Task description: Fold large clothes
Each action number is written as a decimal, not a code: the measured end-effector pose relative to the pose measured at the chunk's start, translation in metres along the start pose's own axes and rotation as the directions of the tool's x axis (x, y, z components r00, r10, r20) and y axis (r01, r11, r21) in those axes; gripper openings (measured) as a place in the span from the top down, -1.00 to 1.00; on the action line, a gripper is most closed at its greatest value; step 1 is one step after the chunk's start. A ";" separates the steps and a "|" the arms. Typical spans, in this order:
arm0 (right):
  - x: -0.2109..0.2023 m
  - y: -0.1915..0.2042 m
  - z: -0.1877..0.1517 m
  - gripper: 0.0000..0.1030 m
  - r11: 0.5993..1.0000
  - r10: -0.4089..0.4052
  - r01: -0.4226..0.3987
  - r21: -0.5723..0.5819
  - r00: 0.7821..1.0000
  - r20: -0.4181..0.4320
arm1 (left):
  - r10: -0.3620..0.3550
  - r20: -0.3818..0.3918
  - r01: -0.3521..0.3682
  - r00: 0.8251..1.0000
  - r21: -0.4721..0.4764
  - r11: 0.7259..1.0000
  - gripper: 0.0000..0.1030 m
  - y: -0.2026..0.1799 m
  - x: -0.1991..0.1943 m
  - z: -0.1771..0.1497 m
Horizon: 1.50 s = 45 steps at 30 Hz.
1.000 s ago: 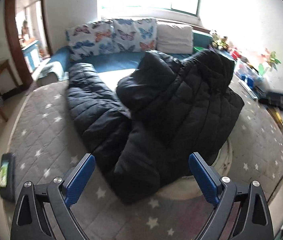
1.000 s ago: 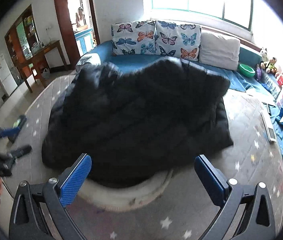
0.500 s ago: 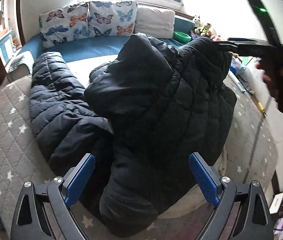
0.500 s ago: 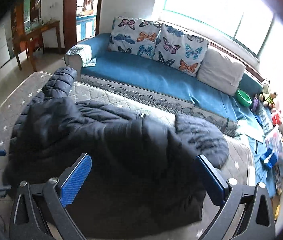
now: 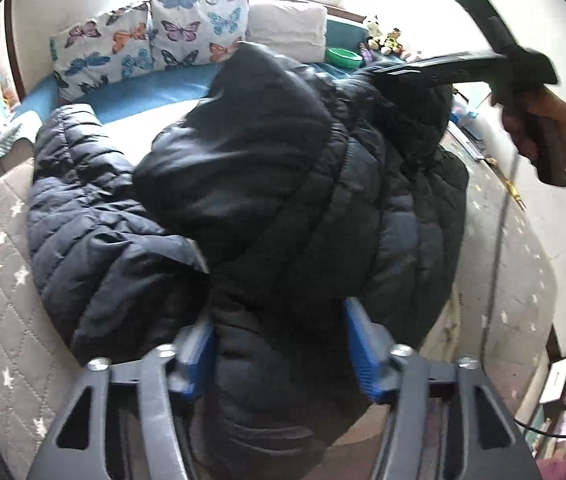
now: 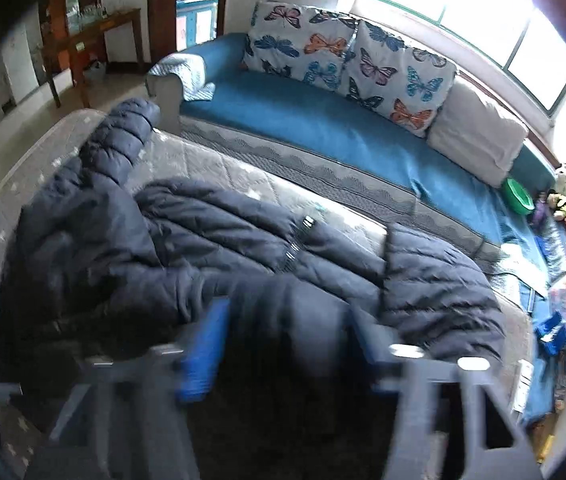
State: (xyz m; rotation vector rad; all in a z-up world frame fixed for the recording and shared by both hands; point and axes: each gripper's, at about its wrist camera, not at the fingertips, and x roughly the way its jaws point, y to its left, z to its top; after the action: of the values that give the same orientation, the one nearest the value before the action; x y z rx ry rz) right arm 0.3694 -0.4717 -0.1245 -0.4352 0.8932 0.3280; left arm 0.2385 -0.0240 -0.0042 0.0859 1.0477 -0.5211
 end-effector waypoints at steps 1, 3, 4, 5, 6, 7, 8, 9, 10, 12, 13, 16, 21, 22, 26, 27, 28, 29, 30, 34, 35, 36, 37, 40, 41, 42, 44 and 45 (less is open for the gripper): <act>-0.005 0.000 -0.002 0.15 1.000 0.002 -0.002 0.006 1.000 0.013 | 0.000 0.008 0.000 1.000 -0.007 1.000 0.19 0.001 -0.003 -0.001; -0.025 0.000 -0.015 0.23 1.000 -0.004 0.003 0.028 0.999 0.047 | -0.011 0.031 0.012 0.999 -0.031 0.999 0.45 0.004 -0.013 -0.005; -0.033 0.000 -0.019 0.25 0.999 -0.005 0.003 0.038 0.998 0.062 | -0.022 0.039 0.023 0.999 -0.037 0.999 0.55 0.007 -0.019 -0.008; -0.046 -0.002 -0.026 0.28 0.999 -0.011 0.007 0.052 0.996 0.084 | -0.028 0.052 0.030 0.998 -0.035 0.999 0.60 0.005 -0.025 -0.011; -0.057 -0.005 -0.033 0.29 0.998 -0.014 0.008 0.059 0.994 0.105 | -0.031 0.062 0.033 0.998 -0.025 0.999 0.60 0.002 -0.029 -0.014; -0.066 -0.007 -0.039 0.31 0.998 -0.015 0.007 0.067 0.992 0.122 | -0.030 0.073 0.031 0.997 -0.007 1.000 0.61 -0.004 -0.035 -0.019; -0.079 -0.011 -0.049 0.32 0.996 -0.019 0.007 0.084 0.990 0.142 | -0.030 0.079 0.029 0.996 0.009 1.000 0.61 -0.010 -0.039 -0.023; -0.089 -0.014 -0.058 0.33 0.995 -0.017 0.001 0.097 0.987 0.158 | -0.034 0.085 0.032 0.996 0.025 0.999 0.61 -0.016 -0.044 -0.028; -0.098 -0.017 -0.067 0.33 0.994 -0.021 0.002 0.106 0.985 0.173 | -0.039 0.090 0.036 0.995 0.037 0.999 0.62 -0.020 -0.048 -0.031; -0.115 -0.022 -0.088 0.36 0.992 -0.036 0.011 0.126 0.980 0.198 | -0.049 0.098 0.043 0.994 0.064 0.997 0.63 -0.030 -0.056 -0.040; -0.121 -0.024 -0.096 0.38 0.991 -0.041 0.014 0.131 0.977 0.207 | -0.057 0.099 0.049 0.993 0.082 0.995 0.65 -0.037 -0.061 -0.046; -0.143 -0.025 -0.133 0.52 0.988 -0.077 0.042 0.151 0.969 0.234 | -0.074 0.103 0.060 0.992 0.139 0.989 0.66 -0.059 -0.071 -0.064; -0.158 -0.017 -0.176 0.94 0.989 -0.051 0.020 0.144 0.976 0.214 | -0.080 0.077 0.057 0.994 0.262 0.963 0.66 -0.100 -0.076 -0.105; -0.161 -0.016 -0.180 0.94 0.989 -0.057 0.027 0.144 0.975 0.213 | -0.082 0.071 0.060 0.994 0.274 0.960 0.66 -0.104 -0.076 -0.111; -0.172 -0.012 -0.179 0.91 0.990 -0.053 0.025 0.140 0.978 0.200 | -0.089 0.045 0.072 0.995 0.294 0.953 0.59 -0.112 -0.078 -0.127; -0.174 -0.015 -0.178 0.88 0.990 -0.048 0.020 0.138 0.979 0.199 | -0.093 0.049 0.075 0.994 0.285 0.955 0.59 -0.110 -0.083 -0.128; -0.175 -0.017 -0.171 0.82 0.991 -0.043 0.015 0.135 0.979 0.201 | -0.102 0.049 0.085 0.994 0.275 0.958 0.59 -0.106 -0.086 -0.127; -0.175 -0.018 -0.167 0.68 0.991 -0.047 0.019 0.133 0.978 0.205 | -0.113 0.048 0.096 0.992 0.263 0.960 0.59 -0.101 -0.090 -0.126; -0.174 -0.020 -0.163 0.55 0.991 -0.042 0.015 0.134 0.978 0.203 | -0.132 0.051 0.116 0.990 0.245 0.963 0.59 -0.094 -0.096 -0.124; -0.163 -0.023 -0.129 -0.38 0.992 -0.014 -0.013 0.122 0.975 0.220 | -0.106 0.109 0.084 0.988 0.188 0.979 0.57 -0.060 -0.122 -0.109; -0.158 -0.025 -0.114 -0.38 0.993 -0.012 -0.015 0.118 0.975 0.221 | -0.111 0.123 0.090 0.986 0.165 0.982 0.57 -0.051 -0.127 -0.105; -0.154 -0.024 -0.111 -0.38 0.993 0.001 -0.026 0.116 0.976 0.216 | -0.104 0.142 0.086 0.984 0.126 0.988 0.57 -0.037 -0.132 -0.098; -0.145 -0.027 -0.095 -0.38 0.991 0.021 -0.046 0.125 0.980 0.198 | -0.091 0.150 0.076 0.984 0.103 0.992 0.57 -0.029 -0.133 -0.092; -0.111 -0.036 -0.061 -0.38 0.989 0.015 -0.034 0.147 0.992 0.129 | -0.053 0.164 0.046 0.985 0.044 0.998 0.57 -0.007 -0.128 -0.070; -0.093 -0.039 -0.047 -0.37 0.988 0.019 -0.032 0.149 0.996 0.089 | -0.052 0.157 0.048 0.986 0.030 0.998 0.57 -0.003 -0.121 -0.063; -0.077 -0.040 -0.040 -0.38 0.987 0.038 -0.045 0.155 0.998 0.048 | -0.056 0.145 0.053 0.988 0.021 0.998 0.57 -0.001 -0.112 -0.055; -0.047 -0.040 -0.034 -0.37 0.980 0.093 -0.087 0.177 0.995 -0.027 | -0.062 0.125 0.059 0.990 0.024 0.998 0.57 -0.004 -0.097 -0.042; -0.034 -0.039 -0.036 -0.37 0.978 0.126 -0.113 0.178 0.990 -0.067 | -0.063 0.115 0.060 0.991 0.028 0.998 0.57 -0.007 -0.089 -0.037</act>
State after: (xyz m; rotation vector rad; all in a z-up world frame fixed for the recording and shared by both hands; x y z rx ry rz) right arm 0.3430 -0.5265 -0.1079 -0.2345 1.0181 0.3418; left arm 0.1709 0.0139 0.0535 0.0444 0.9325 -0.5884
